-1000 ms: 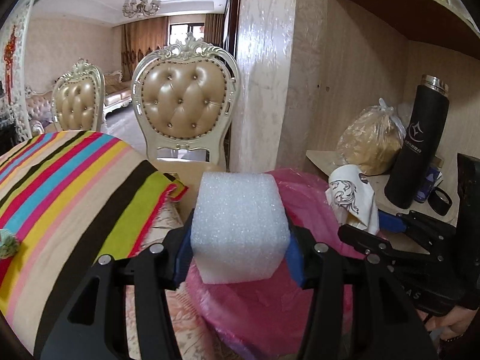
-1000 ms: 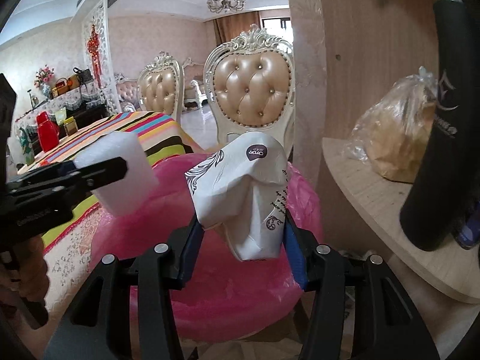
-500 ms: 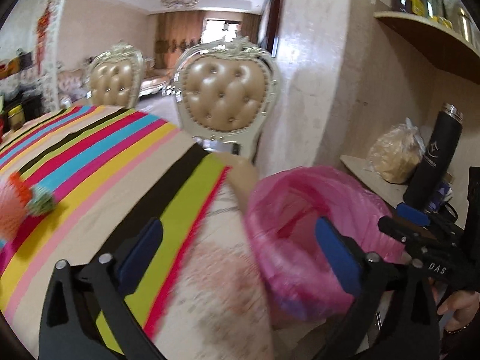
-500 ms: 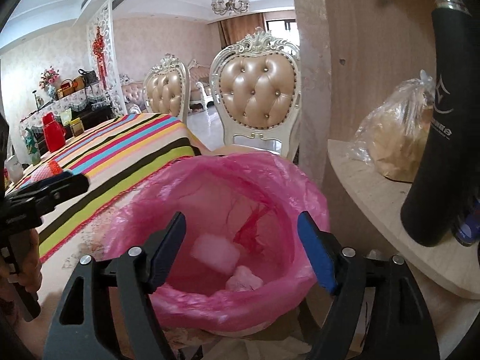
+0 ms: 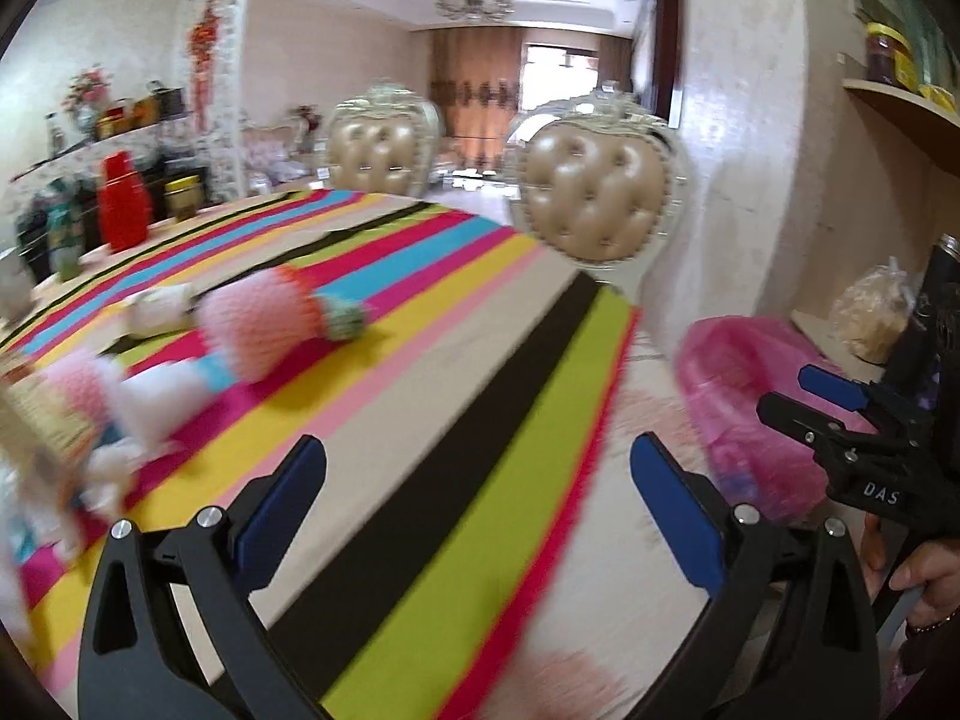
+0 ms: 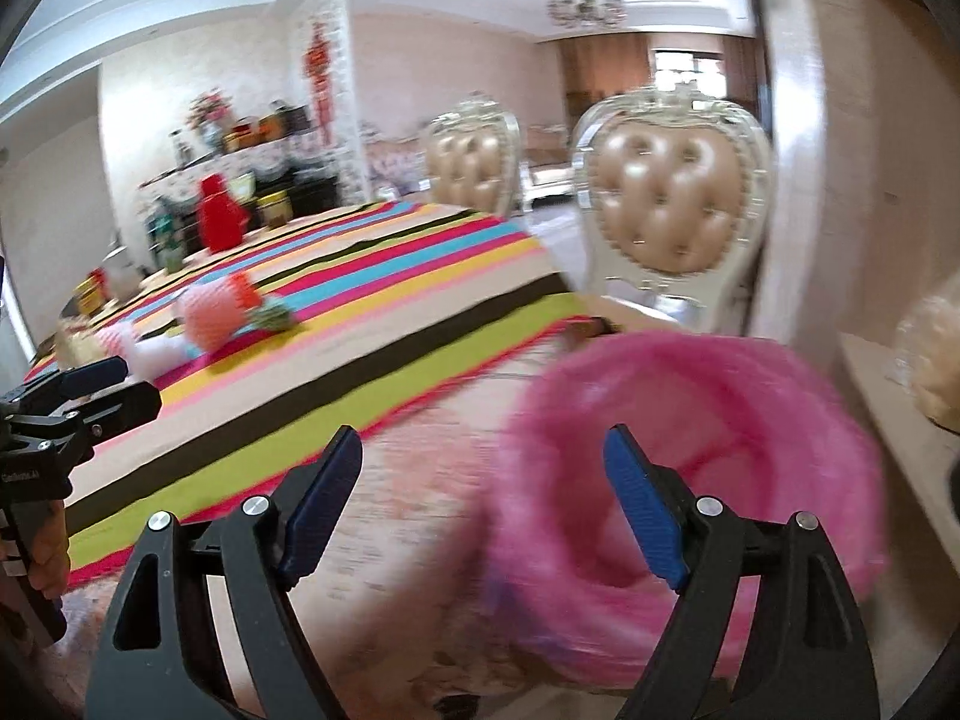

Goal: Collect trash
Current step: 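Open both tools to drop the cup and foam block into the bin, then return to the table and grasp white tissue with the right tool while the left grasps a foam sheet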

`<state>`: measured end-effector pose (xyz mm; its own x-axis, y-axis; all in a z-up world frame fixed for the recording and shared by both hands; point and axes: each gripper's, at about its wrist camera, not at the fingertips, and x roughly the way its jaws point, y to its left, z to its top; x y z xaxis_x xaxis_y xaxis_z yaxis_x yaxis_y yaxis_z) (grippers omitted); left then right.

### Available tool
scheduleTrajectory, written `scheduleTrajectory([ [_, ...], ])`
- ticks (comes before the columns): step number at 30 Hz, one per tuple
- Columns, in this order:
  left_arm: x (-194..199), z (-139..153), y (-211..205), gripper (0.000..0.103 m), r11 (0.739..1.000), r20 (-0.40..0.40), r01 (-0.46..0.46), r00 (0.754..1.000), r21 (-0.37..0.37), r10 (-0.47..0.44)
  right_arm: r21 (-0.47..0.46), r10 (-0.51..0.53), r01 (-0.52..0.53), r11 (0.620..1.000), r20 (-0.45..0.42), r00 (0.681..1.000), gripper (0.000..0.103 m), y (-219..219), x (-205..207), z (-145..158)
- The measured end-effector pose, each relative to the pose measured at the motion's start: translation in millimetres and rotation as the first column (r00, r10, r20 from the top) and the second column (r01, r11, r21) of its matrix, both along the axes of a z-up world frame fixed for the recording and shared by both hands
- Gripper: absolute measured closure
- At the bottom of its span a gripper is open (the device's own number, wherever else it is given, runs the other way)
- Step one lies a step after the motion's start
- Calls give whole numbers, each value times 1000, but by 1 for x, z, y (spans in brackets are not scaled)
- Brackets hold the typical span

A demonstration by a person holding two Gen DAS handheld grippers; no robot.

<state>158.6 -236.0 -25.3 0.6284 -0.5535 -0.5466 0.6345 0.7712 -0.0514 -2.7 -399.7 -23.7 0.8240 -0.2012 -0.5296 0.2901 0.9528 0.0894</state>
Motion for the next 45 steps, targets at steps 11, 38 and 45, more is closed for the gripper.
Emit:
scheduleTrajectory([
  [11,-3,-6,147,5,945,63,-326,944,32,324,-14,264,-265,964,-45,963,24,102,60,-2],
  [38,17,-40,326,22,776,-183,-615,755,139,630,23,542,-548,836,-189,819,25,261,172,-14],
  [45,36,-53,315,32,765,-214,-586,738,266,640,56,562,-565,823,-231,794,26,277,202,-22],
])
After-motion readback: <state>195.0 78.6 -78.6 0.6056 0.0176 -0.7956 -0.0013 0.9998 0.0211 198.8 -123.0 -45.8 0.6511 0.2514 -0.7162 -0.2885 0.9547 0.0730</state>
